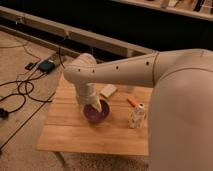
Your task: Place the pepper on the white sponge
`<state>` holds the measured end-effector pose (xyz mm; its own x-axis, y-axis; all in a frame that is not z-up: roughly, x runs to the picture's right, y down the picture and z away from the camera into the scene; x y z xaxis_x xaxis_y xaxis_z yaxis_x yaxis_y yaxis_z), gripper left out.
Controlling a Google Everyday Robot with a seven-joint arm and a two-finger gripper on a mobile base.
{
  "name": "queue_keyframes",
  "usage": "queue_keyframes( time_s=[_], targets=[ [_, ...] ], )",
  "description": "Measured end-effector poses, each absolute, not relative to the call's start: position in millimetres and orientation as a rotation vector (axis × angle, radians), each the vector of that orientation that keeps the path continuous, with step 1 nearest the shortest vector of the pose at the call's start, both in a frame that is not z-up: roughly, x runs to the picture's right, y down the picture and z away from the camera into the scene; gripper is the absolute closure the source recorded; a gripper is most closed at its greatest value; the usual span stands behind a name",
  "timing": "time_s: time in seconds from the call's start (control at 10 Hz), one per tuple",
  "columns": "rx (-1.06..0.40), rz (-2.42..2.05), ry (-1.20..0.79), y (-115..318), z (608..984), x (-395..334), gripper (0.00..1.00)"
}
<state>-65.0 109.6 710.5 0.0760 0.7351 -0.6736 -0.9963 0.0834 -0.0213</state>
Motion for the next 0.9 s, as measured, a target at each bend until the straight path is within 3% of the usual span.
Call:
queue_keyframes(
  time_s=[0.5,0.9],
  targets=[
    [-0.504,1.388,0.614,126.3,710.5,1.5,0.35],
    [-0.5,1.395,0.614,137.5,706.1,10.3,0.35]
  ],
)
